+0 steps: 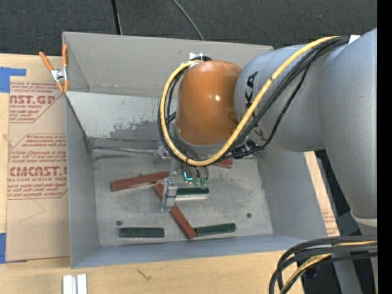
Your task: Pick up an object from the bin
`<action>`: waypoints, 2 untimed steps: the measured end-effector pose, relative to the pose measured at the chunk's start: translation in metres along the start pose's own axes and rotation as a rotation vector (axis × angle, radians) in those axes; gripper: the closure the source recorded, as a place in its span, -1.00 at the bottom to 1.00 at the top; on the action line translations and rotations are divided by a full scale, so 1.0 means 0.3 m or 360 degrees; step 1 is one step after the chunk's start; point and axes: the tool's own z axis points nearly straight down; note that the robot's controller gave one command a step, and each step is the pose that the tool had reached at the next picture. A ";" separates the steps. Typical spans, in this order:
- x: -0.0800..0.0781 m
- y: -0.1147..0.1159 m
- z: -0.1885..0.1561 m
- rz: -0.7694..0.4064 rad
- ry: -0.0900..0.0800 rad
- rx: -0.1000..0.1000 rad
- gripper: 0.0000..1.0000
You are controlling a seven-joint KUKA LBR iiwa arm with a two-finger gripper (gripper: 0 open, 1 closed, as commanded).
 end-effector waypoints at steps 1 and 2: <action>-0.006 -0.002 -0.015 0.0003 -0.0012 -0.0002 -1.00; -0.173 0.061 0.190 -0.0089 -0.0027 -0.0003 -1.00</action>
Offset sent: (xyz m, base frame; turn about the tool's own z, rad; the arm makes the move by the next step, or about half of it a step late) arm 0.0529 0.0196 -0.0675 -0.0616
